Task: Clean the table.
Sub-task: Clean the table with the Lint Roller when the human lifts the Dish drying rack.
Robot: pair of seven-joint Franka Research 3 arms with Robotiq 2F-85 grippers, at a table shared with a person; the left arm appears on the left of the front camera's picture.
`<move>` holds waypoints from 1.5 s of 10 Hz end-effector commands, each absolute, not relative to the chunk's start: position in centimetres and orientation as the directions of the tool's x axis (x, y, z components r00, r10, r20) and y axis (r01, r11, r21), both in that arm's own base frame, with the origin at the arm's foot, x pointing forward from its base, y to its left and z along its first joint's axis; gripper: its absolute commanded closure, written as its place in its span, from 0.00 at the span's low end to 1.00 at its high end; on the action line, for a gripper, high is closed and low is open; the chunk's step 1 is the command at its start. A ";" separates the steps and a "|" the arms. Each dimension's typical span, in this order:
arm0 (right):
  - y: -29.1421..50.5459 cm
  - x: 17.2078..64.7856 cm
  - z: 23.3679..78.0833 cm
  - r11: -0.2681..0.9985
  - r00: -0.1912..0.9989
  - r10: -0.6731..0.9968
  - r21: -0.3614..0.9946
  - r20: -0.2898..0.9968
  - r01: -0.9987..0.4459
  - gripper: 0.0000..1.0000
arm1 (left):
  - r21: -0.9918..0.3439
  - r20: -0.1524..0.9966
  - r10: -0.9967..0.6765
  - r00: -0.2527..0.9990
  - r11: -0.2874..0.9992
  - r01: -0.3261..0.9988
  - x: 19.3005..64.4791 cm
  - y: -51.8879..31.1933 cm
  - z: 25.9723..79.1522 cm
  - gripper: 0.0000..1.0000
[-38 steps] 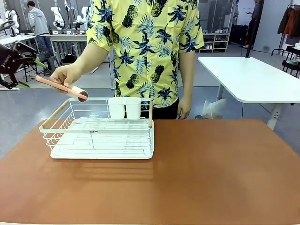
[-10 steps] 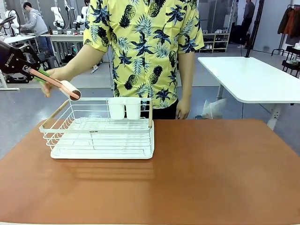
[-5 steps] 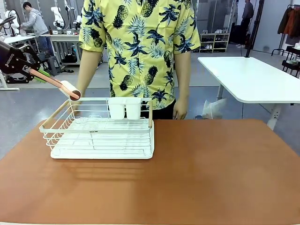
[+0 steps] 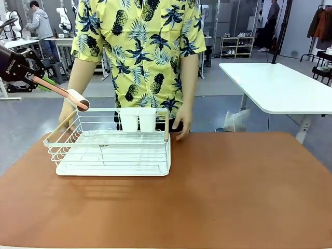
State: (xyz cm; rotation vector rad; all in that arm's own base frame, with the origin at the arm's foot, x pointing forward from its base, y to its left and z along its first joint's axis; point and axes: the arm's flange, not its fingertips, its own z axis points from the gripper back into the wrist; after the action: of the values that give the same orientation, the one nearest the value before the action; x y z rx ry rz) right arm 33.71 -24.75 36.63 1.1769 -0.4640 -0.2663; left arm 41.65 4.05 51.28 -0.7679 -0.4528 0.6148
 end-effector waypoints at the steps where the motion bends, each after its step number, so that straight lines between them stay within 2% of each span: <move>1: -24.6 33.7 36.9 0.365 0.873 -0.441 0.930 0.208 -0.037 0.00 | -0.750 0.161 0.658 0.735 0.566 -0.342 41.6 4.1 51.4 0.98; 15: -24.6 33.7 36.9 0.365 0.873 -0.441 0.930 0.208 -0.037 0.00 | -0.750 0.161 0.658 0.735 0.566 -0.342 41.6 4.1 51.4 0.98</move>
State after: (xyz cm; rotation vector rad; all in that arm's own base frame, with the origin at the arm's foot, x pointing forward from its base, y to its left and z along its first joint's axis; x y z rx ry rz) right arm 33.71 -24.75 36.63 1.1769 -0.4640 -0.2663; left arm 41.65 4.05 51.28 -0.7679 -0.4528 0.6148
